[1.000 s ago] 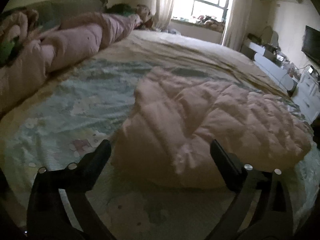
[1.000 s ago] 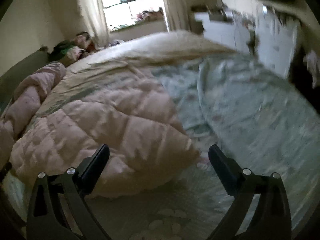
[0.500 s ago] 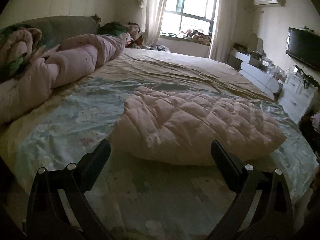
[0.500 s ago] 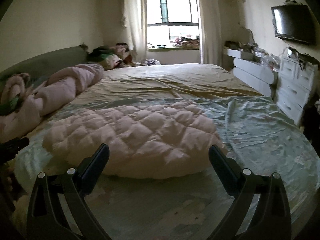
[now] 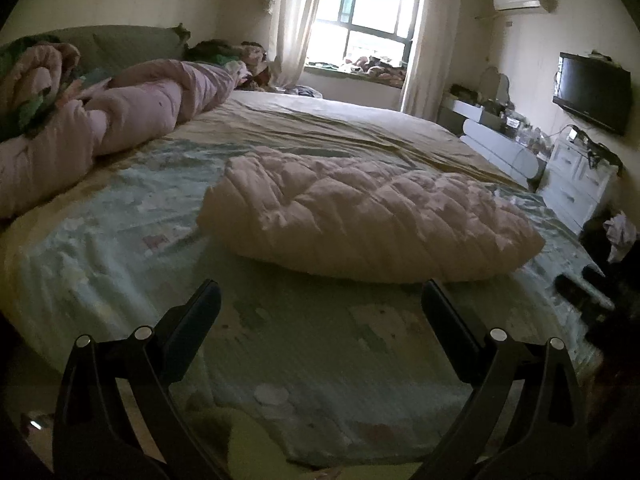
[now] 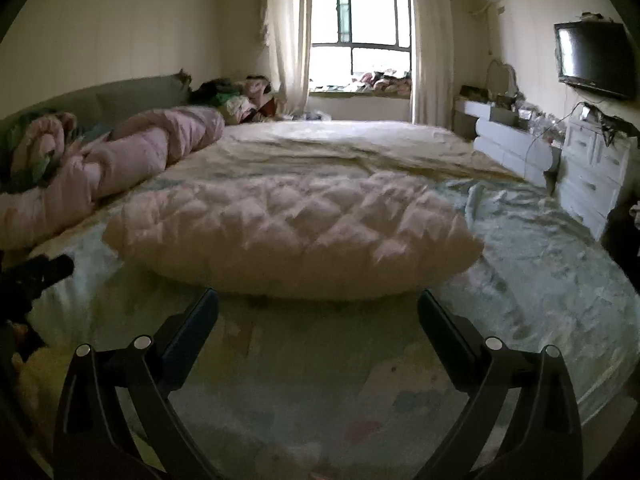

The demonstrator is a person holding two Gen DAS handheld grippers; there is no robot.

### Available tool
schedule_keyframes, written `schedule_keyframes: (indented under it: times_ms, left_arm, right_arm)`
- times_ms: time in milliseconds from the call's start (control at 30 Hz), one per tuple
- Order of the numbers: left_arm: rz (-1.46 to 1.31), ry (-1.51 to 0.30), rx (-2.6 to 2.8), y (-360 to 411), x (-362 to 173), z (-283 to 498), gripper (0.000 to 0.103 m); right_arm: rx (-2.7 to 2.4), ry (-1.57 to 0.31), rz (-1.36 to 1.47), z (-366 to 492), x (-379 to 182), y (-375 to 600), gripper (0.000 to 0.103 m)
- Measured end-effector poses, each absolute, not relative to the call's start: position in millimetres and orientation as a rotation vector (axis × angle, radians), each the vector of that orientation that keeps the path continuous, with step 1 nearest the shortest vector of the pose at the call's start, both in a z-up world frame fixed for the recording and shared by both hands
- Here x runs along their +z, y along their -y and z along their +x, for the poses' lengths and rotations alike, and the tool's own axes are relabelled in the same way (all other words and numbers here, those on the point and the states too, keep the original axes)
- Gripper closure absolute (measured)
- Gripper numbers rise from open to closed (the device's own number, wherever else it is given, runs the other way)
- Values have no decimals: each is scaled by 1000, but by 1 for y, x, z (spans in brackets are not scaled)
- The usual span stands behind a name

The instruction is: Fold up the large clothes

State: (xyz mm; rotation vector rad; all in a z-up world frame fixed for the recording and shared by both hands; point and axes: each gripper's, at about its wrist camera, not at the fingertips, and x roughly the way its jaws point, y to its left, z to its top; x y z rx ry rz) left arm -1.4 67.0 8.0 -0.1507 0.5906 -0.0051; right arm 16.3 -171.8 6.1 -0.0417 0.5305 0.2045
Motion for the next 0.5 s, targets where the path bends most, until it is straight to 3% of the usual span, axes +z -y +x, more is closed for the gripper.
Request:
schedule_keyframes:
  times_ms: [500]
  left_arm:
    - [-167,-613,29,-71,-2,-4,9]
  right_arm:
    - [247,-613,-46,15,-22,155,4]
